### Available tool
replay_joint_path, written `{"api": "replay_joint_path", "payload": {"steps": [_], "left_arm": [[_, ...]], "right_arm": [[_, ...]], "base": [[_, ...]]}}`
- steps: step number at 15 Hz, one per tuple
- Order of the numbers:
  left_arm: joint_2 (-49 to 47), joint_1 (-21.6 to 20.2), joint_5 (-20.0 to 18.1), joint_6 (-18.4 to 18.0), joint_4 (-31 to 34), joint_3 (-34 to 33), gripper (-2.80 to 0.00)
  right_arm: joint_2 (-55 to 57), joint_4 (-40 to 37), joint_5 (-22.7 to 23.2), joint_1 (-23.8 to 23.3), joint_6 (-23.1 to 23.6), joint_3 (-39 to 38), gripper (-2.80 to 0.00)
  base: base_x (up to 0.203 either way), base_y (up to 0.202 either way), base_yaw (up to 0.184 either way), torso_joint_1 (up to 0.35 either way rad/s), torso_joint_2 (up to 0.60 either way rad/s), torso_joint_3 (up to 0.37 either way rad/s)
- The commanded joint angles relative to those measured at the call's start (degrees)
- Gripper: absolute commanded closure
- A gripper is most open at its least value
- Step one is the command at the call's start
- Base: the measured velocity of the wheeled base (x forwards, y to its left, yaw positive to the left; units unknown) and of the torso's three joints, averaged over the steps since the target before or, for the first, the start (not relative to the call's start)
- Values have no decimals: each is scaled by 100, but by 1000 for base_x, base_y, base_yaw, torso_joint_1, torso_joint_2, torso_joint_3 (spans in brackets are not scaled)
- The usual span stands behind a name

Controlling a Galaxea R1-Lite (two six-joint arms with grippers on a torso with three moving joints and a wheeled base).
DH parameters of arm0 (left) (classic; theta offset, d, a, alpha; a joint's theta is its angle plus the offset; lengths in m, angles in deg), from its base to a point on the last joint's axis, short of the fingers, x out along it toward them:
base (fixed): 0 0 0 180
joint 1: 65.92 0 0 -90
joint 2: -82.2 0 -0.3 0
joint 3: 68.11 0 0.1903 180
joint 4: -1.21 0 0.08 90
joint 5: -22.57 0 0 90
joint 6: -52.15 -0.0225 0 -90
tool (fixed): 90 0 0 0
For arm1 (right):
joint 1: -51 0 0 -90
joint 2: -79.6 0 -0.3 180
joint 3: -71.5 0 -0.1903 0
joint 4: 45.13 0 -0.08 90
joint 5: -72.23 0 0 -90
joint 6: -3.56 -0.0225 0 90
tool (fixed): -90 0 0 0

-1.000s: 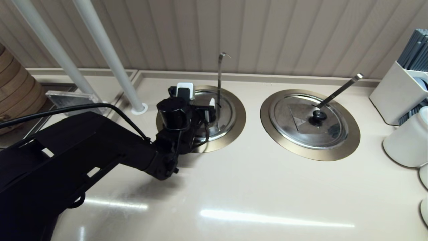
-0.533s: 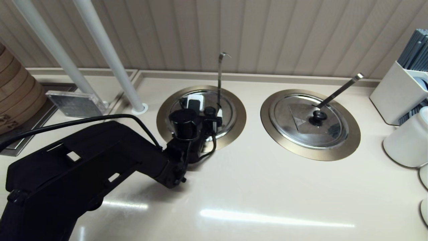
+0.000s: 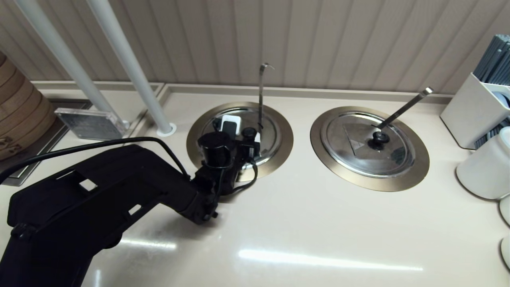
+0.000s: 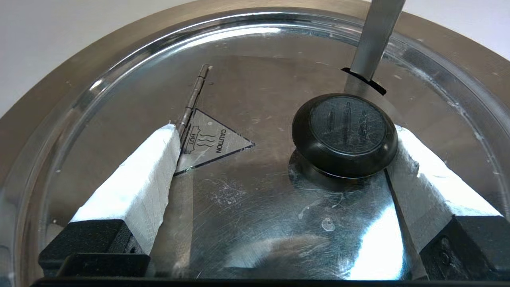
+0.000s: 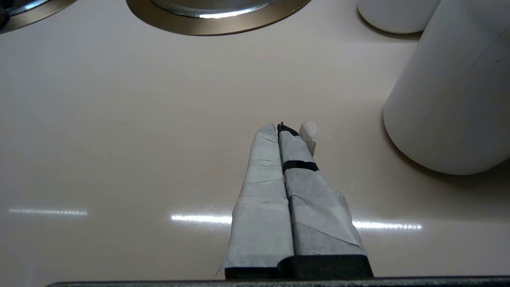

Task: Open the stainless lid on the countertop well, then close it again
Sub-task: Open the lid

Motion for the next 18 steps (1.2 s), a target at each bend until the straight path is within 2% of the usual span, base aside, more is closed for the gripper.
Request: {"api": "replay_joint_path", "payload": {"steps": [1, 13, 18], "left_arm": [[41, -36, 16, -3, -38, -1, -280], [391, -111, 7, -56, -46, -14, -280], [527, -261, -11, -56, -46, -21, -280]], "right_arm": [[1, 4, -2, 0, -1, -26, 0], [9, 4, 2, 0, -1, -26, 0], [9, 4, 6, 0, -1, -26, 0]], "base": [[0, 0, 0, 0, 0, 0], [0, 0, 0, 0, 0, 0], [0, 0, 0, 0, 0, 0]]}}
